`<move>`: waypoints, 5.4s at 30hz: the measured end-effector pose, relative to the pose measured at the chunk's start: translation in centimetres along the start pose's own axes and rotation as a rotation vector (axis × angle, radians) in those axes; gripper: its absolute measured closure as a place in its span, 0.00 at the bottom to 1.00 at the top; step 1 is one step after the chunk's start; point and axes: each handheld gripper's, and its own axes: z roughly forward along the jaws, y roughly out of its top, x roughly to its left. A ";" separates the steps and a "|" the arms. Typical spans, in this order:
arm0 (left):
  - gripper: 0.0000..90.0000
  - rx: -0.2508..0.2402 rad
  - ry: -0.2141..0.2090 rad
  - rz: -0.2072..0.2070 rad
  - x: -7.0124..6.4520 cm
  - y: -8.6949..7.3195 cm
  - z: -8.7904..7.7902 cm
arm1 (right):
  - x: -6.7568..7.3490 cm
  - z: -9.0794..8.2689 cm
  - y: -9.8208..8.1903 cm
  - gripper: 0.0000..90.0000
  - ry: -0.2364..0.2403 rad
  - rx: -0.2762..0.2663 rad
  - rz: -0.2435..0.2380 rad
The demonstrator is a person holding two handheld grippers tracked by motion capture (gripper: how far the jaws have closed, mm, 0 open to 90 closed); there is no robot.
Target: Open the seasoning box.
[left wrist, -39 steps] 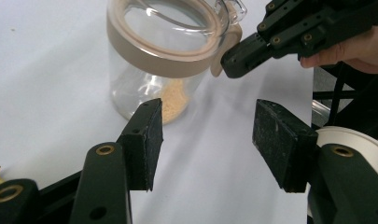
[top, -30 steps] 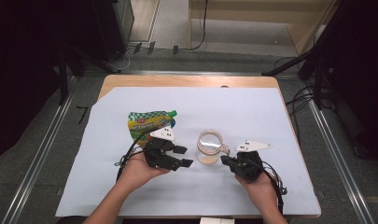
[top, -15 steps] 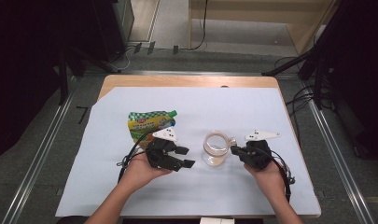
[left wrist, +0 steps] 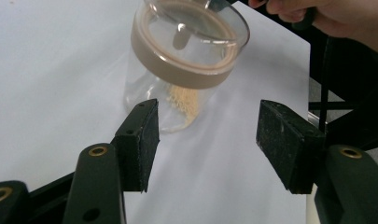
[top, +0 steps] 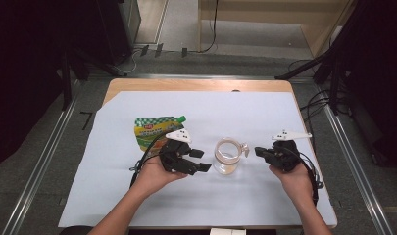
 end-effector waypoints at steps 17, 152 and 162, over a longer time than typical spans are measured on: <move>0.30 -0.008 -0.029 0.023 0.6 2.4 2.0 | 0.3 4.0 1.0 1.00 -0.025 0.005 -0.064; 0.59 0.056 -0.095 0.137 -3.4 6.5 2.9 | 4.9 -2.2 -1.2 0.79 0.106 -0.036 -0.047; 0.61 0.005 -0.087 0.110 -3.0 5.3 -0.5 | 7.4 -2.6 -2.1 0.71 0.184 -0.042 -0.096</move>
